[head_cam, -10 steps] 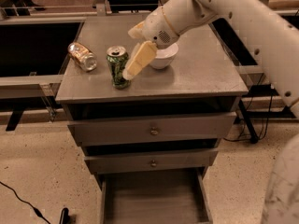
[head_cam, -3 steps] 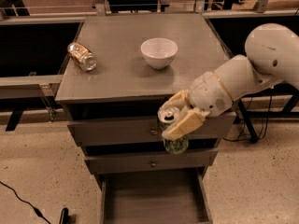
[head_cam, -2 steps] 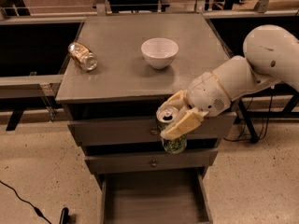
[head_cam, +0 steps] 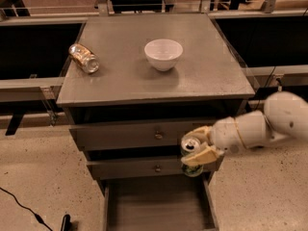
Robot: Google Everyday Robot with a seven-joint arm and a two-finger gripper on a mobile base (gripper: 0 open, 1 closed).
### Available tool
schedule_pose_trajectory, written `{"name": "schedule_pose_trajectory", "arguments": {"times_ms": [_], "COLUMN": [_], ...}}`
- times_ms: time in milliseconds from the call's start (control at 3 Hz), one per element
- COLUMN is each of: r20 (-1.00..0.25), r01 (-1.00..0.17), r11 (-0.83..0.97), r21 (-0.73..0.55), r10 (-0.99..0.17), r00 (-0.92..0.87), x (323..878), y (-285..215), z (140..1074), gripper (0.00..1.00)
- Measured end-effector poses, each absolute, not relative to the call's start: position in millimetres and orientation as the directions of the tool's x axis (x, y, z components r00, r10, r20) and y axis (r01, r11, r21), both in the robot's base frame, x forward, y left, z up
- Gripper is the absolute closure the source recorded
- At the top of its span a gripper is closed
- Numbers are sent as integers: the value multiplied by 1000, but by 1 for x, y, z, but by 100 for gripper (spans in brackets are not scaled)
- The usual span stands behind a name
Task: Place green can into bottom drawer
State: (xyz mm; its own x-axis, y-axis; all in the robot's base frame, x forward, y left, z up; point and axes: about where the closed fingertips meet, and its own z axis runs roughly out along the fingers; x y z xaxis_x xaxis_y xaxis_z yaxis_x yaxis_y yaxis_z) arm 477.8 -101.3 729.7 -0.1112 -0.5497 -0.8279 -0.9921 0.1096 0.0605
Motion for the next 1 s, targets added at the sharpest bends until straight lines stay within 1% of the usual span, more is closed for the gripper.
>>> {"name": "schedule_pose_trajectory", "arguments": {"times_ms": [333,667,1000], "r20": [-845,-844,-827], "r01": [-980,-981,-959], "r11": [189,186,222], "r21": [64,59,177], "r10": [-512,-516,-495], "r00": [-154,-148,-267], "x": [494,494,493], "y": [-112,-110,-102], "z": [693,697,638], "gripper": [100,100,100]}}
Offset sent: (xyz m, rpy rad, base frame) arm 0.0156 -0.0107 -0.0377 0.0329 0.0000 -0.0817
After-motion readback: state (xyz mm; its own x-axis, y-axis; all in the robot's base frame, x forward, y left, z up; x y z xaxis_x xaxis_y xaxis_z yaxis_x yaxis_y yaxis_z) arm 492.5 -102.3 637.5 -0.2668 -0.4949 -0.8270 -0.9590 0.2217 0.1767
